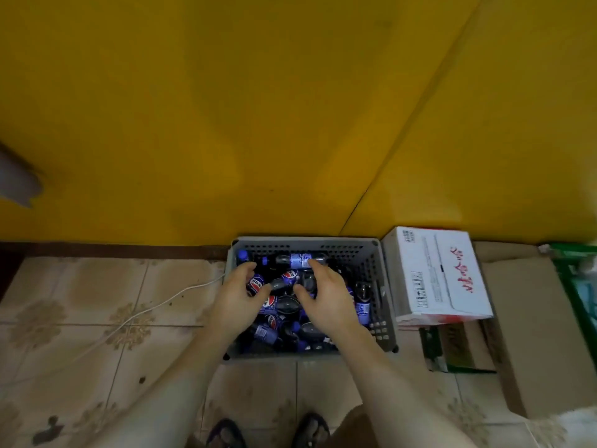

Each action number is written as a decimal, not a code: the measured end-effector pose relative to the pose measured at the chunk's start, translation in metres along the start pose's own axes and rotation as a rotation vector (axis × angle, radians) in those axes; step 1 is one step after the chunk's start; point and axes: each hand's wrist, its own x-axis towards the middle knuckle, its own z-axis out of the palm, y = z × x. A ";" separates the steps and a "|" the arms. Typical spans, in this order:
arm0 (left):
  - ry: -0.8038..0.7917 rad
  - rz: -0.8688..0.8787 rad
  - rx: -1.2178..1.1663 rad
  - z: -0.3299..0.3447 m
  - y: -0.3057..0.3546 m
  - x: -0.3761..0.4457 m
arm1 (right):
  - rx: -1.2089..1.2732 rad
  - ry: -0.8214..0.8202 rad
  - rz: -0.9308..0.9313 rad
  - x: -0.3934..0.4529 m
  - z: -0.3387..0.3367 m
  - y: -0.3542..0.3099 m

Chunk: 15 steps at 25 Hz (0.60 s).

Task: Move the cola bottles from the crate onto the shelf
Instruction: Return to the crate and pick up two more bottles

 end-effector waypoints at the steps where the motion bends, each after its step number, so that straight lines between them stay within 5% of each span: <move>1: 0.004 0.010 0.017 0.012 -0.015 0.015 | -0.006 -0.004 -0.004 0.013 0.018 0.014; 7: -0.005 0.011 0.113 0.076 -0.110 0.098 | -0.058 -0.039 -0.044 0.067 0.127 0.090; 15: -0.175 0.004 0.621 0.132 -0.192 0.153 | -0.269 -0.139 -0.116 0.108 0.224 0.154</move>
